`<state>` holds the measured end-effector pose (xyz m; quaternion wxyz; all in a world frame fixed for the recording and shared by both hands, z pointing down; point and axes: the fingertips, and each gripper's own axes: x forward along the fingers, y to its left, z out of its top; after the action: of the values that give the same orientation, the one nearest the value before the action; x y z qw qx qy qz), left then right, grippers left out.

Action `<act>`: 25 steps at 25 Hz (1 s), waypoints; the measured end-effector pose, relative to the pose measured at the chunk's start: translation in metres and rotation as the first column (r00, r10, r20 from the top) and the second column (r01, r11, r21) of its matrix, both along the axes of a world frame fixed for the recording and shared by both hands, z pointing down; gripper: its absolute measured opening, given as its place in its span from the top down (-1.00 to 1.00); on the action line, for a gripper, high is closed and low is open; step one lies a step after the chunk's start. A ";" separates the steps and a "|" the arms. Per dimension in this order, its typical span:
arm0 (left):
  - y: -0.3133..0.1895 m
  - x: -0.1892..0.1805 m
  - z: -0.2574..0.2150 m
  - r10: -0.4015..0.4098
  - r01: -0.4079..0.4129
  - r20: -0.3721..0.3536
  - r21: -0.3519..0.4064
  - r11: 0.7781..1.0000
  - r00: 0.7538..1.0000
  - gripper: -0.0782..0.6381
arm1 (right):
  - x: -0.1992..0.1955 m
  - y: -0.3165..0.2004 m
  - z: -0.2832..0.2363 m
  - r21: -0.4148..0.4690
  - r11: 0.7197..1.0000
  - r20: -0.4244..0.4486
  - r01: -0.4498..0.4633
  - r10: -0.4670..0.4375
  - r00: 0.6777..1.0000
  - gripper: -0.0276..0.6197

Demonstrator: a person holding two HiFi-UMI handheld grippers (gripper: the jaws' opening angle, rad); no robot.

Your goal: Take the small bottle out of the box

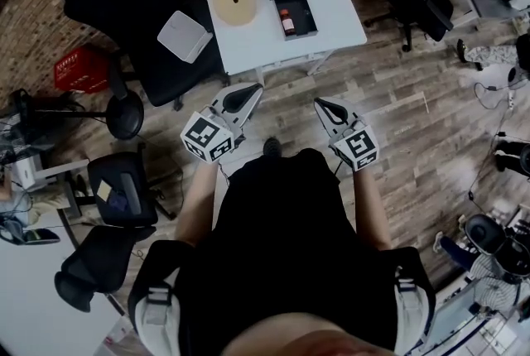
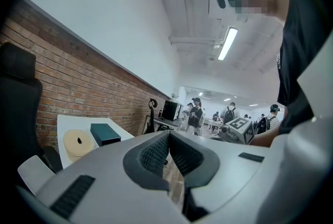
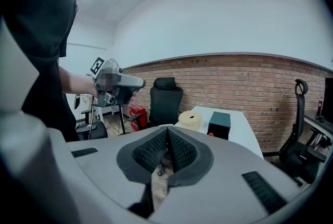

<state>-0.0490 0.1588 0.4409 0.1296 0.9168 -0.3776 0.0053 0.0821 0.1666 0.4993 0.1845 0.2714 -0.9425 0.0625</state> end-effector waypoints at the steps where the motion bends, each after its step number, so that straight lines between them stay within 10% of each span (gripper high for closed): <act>1: -0.001 -0.002 0.000 0.001 -0.001 -0.002 0.000 1.000 1.000 0.72 | -0.001 0.000 0.001 -0.002 1.000 -0.002 -0.003 0.003 1.000 0.92; 25: -0.049 -0.008 0.003 -0.058 0.059 0.032 -0.032 0.998 0.998 0.72 | -0.008 -0.065 0.006 -0.036 0.998 0.019 0.050 -0.049 0.999 0.92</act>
<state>-0.0574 0.1097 0.4441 0.1389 0.9029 -0.4061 0.0222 0.0738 0.1018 0.5052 0.1823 0.2440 -0.9493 0.0777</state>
